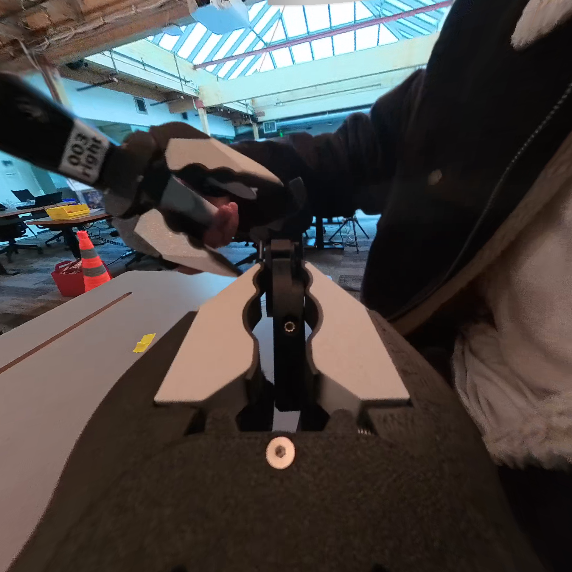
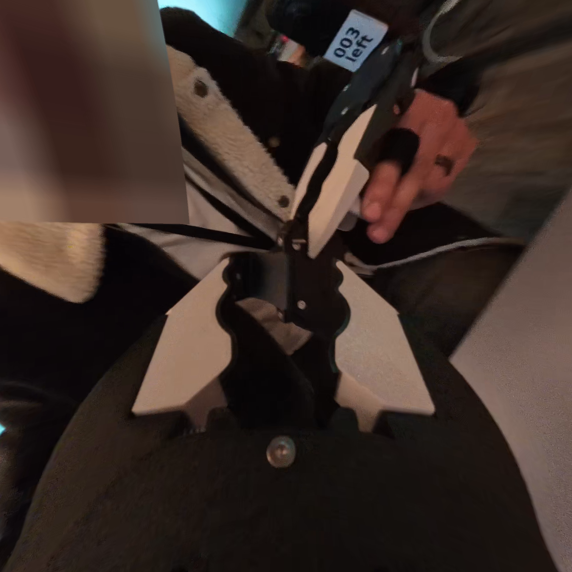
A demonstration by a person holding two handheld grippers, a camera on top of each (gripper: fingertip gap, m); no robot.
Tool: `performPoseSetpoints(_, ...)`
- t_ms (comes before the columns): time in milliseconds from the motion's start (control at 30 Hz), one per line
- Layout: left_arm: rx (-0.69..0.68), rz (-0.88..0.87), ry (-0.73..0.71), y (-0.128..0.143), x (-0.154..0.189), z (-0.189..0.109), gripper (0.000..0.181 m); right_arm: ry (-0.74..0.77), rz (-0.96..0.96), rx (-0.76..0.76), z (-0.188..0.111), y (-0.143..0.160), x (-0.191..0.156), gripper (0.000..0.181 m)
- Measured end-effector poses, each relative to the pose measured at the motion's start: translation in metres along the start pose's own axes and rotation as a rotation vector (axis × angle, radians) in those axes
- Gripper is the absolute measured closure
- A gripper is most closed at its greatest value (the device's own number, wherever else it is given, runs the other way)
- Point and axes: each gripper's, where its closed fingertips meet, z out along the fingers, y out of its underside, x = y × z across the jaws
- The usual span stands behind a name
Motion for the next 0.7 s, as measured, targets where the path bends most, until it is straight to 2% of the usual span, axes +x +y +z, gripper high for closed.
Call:
performPoseSetpoints(33, -0.009, -0.002, 0.005, 0.002, 0.001, 0.001, 0.161, -0.037, 0.031, -0.009, 0.001, -0.002, -0.002, 0.127)
performPoseSetpoints(200, -0.009, -0.034, 0.021, 0.003, 0.002, 0.002, 0.161, -0.011, 0.001, -0.104, 0.01, 0.004, 0.001, 0.136)
performPoseSetpoints(333, 0.015, -0.059, 0.029, 0.0, 0.001, -0.001, 0.161, 0.012, -0.026, -0.073, 0.01, -0.002, 0.007, 0.146)
performPoseSetpoints(700, -0.002, -0.056, 0.039, 0.001, 0.005, 0.0, 0.161, -0.026, -0.088, -0.031, 0.013, -0.01, 0.0, 0.153)
